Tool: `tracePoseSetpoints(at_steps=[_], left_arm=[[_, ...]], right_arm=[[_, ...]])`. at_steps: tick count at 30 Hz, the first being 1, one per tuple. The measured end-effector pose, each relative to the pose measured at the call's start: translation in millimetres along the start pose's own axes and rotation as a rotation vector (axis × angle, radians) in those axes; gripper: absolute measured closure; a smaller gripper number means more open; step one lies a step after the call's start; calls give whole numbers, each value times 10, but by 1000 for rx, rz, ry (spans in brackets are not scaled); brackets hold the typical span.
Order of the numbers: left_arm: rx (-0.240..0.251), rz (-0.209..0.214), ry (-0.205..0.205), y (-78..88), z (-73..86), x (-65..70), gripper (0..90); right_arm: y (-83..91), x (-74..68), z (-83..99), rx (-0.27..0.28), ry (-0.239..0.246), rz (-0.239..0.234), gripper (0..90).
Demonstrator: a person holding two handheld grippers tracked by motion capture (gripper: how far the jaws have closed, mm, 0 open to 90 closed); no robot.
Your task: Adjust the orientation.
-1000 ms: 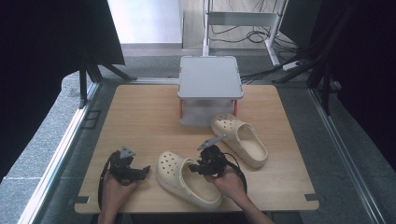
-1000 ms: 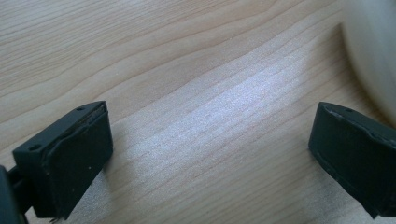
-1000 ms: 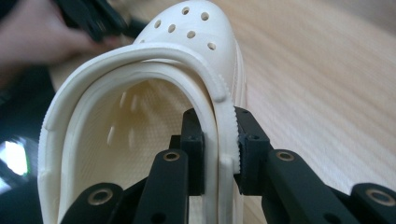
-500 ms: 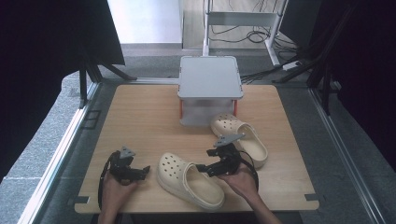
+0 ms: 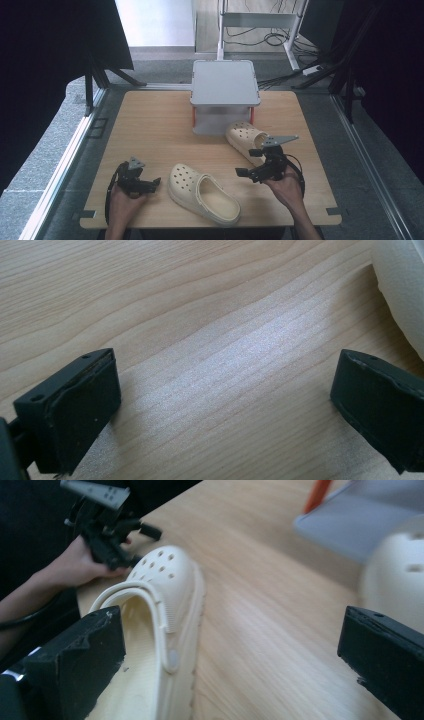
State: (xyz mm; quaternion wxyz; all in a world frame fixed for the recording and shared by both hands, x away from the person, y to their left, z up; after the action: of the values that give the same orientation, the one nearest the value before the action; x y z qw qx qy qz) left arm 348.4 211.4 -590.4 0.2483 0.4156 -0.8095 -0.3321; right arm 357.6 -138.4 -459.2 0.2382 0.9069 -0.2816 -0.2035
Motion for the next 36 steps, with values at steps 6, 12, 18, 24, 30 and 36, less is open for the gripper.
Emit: tracePoseSetpoints(at_steps=[6,12,18,24,30,36], left_arm=[[1,0,1,-1,-1,1,0],[2,0,2,-1,-1,1,0],[1,0,1,0,0,1,0],[1,0,0,0,-1,0,0],[1,0,1,0,0,0,0],[1,0,1,-1,-1,1,0]], right_arm=[[268,260,-52,41,-32,48,0],[355,794,-30,4,-41,207,0],[290,1272,16,-21,-52,326,26],[111,1538,28,-72,-45,375,178],[-92,1636,73,-147,-15,373,399],[-197,1646,83,-181,-41,338,560]])
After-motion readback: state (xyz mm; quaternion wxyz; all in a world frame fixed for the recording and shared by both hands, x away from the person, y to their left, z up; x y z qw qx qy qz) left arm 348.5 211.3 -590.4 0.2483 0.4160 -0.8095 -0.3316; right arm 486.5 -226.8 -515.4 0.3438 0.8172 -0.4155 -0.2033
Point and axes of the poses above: each handheld gripper's, and its own axes: y roughly backward along the jaws, z roughly out of its underside, x roughly to its right, the point moved 9 cm from there along -y, roughly forward along the jaws, and after that the axes turned 7 degrees about z, right-handed, at the moved point
